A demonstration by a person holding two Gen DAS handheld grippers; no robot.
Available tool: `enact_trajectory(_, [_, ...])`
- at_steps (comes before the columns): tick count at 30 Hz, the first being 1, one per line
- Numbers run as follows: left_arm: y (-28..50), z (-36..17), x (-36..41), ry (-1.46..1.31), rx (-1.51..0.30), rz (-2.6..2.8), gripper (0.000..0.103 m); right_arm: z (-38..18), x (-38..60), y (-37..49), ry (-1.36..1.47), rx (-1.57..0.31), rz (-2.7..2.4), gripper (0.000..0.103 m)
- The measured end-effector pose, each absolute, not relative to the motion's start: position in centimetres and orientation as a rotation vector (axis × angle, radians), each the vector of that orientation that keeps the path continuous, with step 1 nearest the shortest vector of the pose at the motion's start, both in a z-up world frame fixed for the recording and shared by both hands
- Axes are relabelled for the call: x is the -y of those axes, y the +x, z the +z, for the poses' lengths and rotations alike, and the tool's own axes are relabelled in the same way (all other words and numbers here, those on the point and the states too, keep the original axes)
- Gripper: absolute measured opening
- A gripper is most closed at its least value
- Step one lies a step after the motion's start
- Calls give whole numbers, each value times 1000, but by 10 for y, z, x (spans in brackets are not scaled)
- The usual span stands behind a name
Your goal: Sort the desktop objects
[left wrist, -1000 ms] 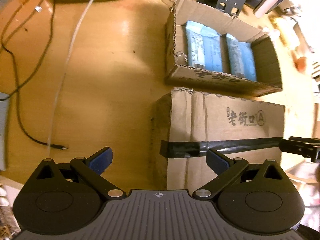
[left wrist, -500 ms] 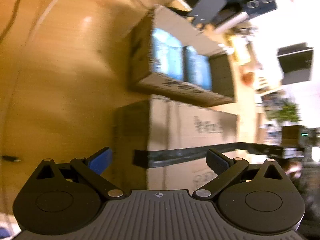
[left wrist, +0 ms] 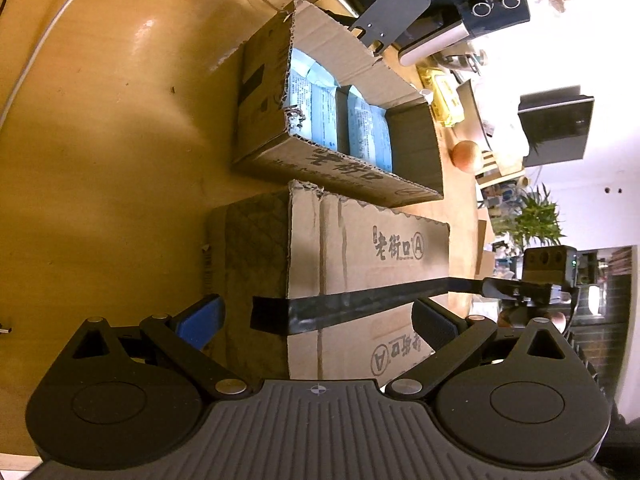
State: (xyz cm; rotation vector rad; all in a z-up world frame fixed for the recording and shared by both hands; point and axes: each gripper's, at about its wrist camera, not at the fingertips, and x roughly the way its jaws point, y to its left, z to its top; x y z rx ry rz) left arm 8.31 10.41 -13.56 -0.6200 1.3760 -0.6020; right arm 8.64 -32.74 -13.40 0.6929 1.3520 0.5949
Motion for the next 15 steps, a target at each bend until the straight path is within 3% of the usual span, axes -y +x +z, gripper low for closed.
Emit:
enact_trajectory(4, [83, -135, -105, -615, -1380, -596, 102, -135, 327, 85, 681, -1352, 595, 103])
enact_trajectory(5, [82, -135, -106, -614, -1380, -593, 101, -135, 327, 85, 677, -1349, 596, 98])
enact_trajectory(7, [82, -137, -107, -612, -1385, -580, 73, -133, 326, 84, 666, -1334, 605, 83])
enact_trajectory(8, [82, -137, -108, -603, -1389, -569, 71, -131, 325, 83, 654, -1327, 618, 68])
enact_trajectory(9, [81, -137, -109, -586, -1390, -554, 60, -130, 323, 83, 631, -1324, 627, 58])
enact_trajectory(10, [81, -137, -110, -574, -1391, -542, 50, -129, 321, 82, 607, -1325, 628, 53])
enact_trajectory(12, [81, -138, -113, -583, -1384, -531, 49, -128, 318, 82, 570, -1327, 620, 35])
enact_trajectory(15, [81, -137, -114, -584, -1380, -526, 47, -131, 320, 83, 580, -1331, 608, 32])
